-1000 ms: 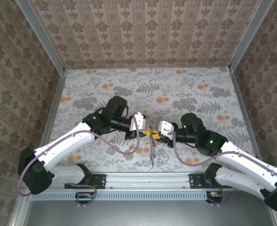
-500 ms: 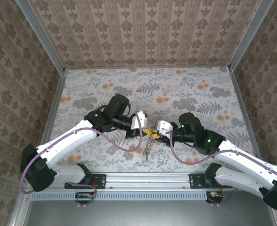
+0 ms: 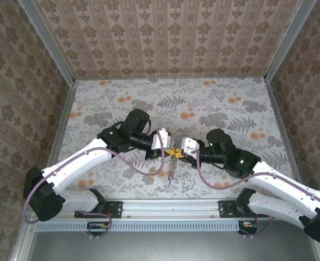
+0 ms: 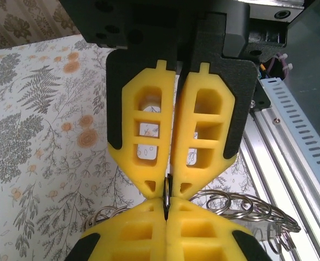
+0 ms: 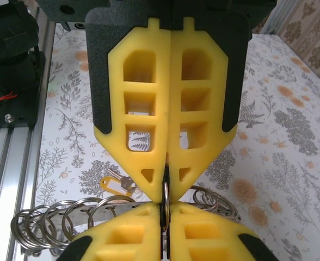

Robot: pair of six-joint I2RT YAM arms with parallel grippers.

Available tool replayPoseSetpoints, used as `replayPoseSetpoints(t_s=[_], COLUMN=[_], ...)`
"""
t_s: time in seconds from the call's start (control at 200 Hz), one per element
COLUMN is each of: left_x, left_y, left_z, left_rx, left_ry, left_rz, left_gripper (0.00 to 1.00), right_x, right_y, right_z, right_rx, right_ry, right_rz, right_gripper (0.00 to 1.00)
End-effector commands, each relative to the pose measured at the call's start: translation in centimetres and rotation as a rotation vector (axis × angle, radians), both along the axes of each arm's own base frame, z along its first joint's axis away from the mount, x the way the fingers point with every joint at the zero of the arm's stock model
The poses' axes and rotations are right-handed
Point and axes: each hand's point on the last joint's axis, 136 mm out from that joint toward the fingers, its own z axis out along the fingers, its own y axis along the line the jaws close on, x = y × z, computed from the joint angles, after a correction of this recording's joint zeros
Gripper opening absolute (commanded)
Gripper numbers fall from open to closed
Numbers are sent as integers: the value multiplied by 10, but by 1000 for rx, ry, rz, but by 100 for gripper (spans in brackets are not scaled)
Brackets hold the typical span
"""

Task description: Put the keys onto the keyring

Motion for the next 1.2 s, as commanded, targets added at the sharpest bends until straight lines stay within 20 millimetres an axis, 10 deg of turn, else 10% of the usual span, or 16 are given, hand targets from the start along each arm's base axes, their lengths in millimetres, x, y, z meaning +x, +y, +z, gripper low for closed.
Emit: replayPoseSetpoints(t_s=[0.0,0.3,0.495,0.575,0.915,1.195], left_x=[-3,-2,21,52,46,41], left_y=[-5,10,44,62,92,77], left_z=[19,27,3,-8,-60,-53], left_rx=[-39,-66,47,84,273,198], left_ry=[-51,-104,-116,-71,346,346], left_rz=[-36,61,314,577,885,793], left_gripper=[0,42,49,66,62,61], right_x=[-3,-5,-13,-15,-9,-2], right_y=[6,-10,-22,-25,-40,-34], right_z=[16,16,18,18,14,-3], right_rx=[25,88,130,100,-107,-128], right_ry=[-22,-164,-344,-421,-460,-328], right_rz=[38,2,16,35,34,13], right_gripper=[0,0,0,0,0,0])
